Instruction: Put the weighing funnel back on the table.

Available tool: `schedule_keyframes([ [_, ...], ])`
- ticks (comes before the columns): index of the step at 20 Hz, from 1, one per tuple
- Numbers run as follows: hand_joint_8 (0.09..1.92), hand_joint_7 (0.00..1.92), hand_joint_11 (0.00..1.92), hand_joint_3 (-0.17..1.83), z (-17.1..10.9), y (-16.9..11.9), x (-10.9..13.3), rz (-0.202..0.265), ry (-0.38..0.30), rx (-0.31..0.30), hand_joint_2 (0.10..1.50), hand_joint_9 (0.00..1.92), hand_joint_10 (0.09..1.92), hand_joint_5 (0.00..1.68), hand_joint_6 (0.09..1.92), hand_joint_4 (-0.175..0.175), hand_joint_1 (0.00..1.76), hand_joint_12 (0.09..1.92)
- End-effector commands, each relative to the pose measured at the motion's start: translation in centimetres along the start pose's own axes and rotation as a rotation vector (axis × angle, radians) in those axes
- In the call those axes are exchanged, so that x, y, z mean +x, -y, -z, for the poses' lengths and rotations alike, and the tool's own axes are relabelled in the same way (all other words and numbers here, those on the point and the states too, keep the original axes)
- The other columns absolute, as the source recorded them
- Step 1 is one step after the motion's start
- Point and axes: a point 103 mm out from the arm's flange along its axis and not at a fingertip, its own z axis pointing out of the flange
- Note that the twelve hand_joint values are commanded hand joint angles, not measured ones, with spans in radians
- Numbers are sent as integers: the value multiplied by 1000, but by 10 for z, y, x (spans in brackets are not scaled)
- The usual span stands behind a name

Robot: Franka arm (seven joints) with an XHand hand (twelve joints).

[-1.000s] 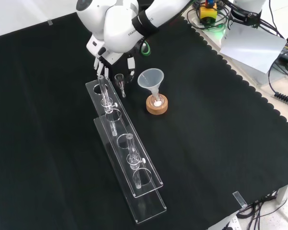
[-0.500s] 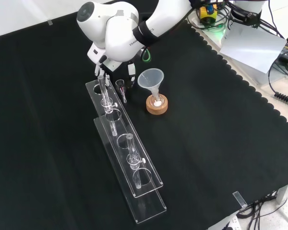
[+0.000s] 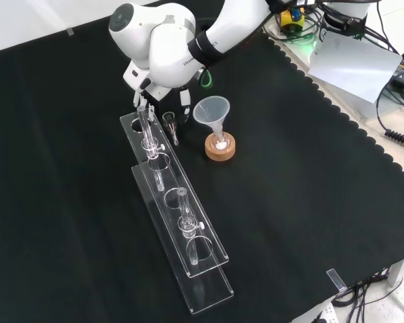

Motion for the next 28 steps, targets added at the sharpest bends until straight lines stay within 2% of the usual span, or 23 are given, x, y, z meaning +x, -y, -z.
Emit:
schedule_keyframes([
  [1,711,443,625,196,0,2,3,3,24,14,911,899,517,1045,785,134,1018,1211],
  [3,714,403,589,182,1,3,5,4,34,27,866,856,541,857,759,54,957,1228],
  [5,721,346,531,293,2,4,5,5,32,44,779,794,581,603,706,-7,933,1258],
  [8,731,276,469,458,5,8,5,5,36,46,679,729,623,415,544,-47,918,1297],
  [13,732,222,436,537,11,16,2,0,31,43,625,682,643,350,366,-68,903,1312],
  [17,729,205,428,541,21,27,0,-5,26,22,616,664,644,330,319,-74,894,1313],
  [22,728,201,420,539,47,50,-6,-21,5,-20,618,654,652,351,252,-75,877,1319],
  [28,730,209,410,539,84,83,-12,-46,15,-77,626,651,652,365,238,-74,855,1319],
])
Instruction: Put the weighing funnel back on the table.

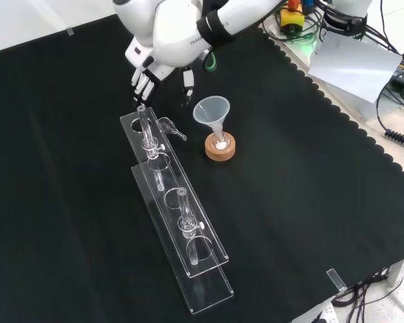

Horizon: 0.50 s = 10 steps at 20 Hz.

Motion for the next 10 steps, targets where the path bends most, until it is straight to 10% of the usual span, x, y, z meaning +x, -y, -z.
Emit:
schedule_keyframes([
  [1,729,211,407,535,43,43,-4,-21,-10,-65,628,650,652,372,225,-74,853,1323],
  [10,725,215,403,525,77,84,-2,-56,-13,-108,639,649,651,398,196,-71,837,1326],
])
